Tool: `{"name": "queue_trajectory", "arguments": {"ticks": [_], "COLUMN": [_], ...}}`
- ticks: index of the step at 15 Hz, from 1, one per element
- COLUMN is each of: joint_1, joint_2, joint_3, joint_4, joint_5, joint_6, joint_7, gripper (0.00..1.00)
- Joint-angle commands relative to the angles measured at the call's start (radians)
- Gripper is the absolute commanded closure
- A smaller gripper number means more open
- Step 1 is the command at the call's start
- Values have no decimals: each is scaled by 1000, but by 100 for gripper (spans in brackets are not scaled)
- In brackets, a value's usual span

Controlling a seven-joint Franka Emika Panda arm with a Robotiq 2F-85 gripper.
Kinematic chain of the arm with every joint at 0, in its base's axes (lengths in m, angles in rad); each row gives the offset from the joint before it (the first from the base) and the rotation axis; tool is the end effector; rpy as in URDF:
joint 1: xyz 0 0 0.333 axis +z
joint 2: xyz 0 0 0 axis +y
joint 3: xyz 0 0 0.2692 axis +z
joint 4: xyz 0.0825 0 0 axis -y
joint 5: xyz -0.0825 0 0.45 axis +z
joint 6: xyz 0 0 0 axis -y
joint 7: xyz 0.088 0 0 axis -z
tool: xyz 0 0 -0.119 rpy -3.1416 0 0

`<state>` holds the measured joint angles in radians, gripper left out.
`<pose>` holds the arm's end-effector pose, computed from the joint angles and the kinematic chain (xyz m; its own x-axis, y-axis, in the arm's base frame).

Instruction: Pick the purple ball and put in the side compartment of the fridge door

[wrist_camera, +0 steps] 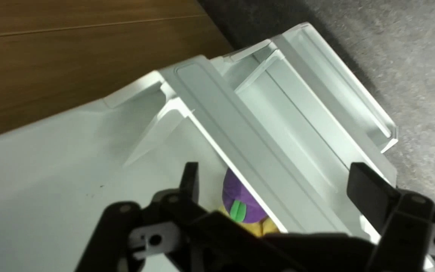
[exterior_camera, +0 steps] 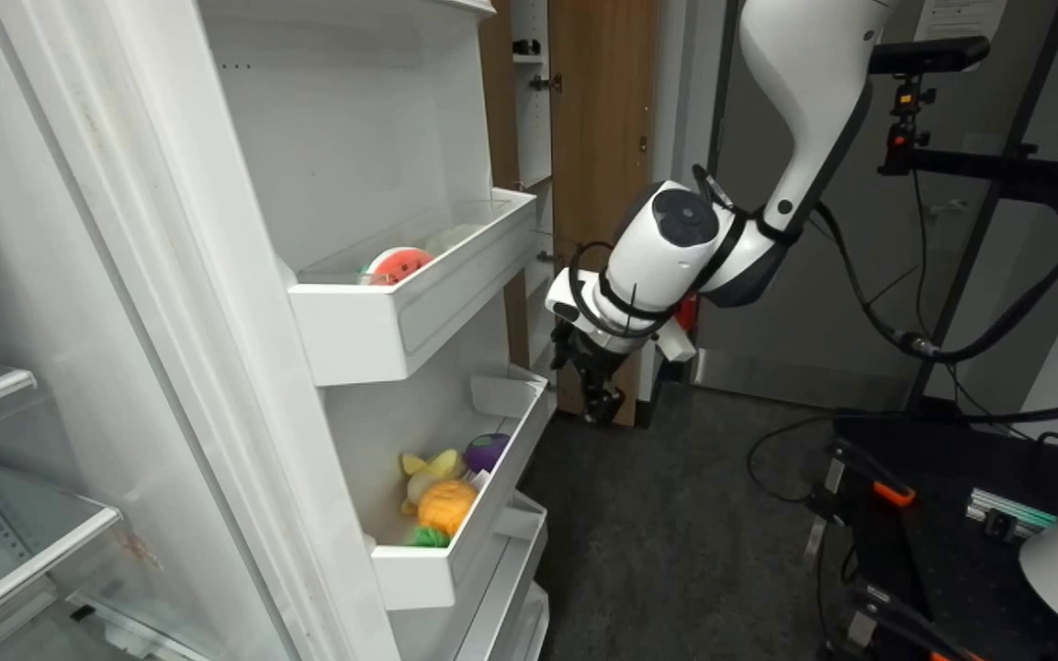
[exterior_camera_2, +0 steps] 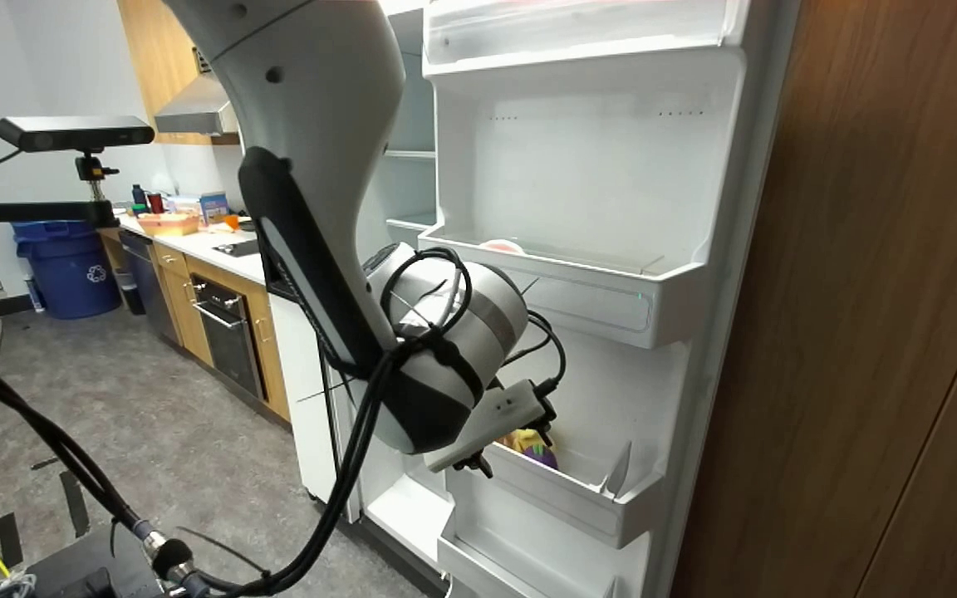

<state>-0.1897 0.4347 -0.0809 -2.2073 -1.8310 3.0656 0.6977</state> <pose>0.5184 -0.0702 0.0654 0.6225 0.7730 0.1218 0.6388 -0.5919 0.4916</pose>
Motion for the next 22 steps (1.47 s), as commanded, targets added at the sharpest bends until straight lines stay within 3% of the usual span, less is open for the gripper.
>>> {"name": "queue_trajectory", "arguments": {"ticks": [1, 2, 3, 6, 9, 11, 12, 17, 19, 20, 21, 22], "joint_1": [0, -2, -56, -71, -138, -207, -156, -249, -255, -237, -70, -47], "joint_2": [-64, -68, -77, -87, -104, -116, -124, -140, -159, -172, -161, -171], "joint_3": [-105, -127, -88, -101, -31, 60, 140, 510, 616, 630, 441, 440], "joint_4": [-132, -164, -197, -274, -299, -301, -301, -213, -141, -103, -157, -134], "joint_5": [189, 236, 276, 384, 601, 761, 841, 1249, 1415, 1457, 1453, 1483], "joint_6": [95, 112, 97, 90, 45, 11, -56, -278, -398, -457, -342, -367], "joint_7": [-266, -338, -409, -610, -811, -945, -890, -1065, -1131, -1125, -1124, -1128], "gripper": [0, 0, 0, 0, 0, 0, 0, 0, 0, 0, 0, 0]}}
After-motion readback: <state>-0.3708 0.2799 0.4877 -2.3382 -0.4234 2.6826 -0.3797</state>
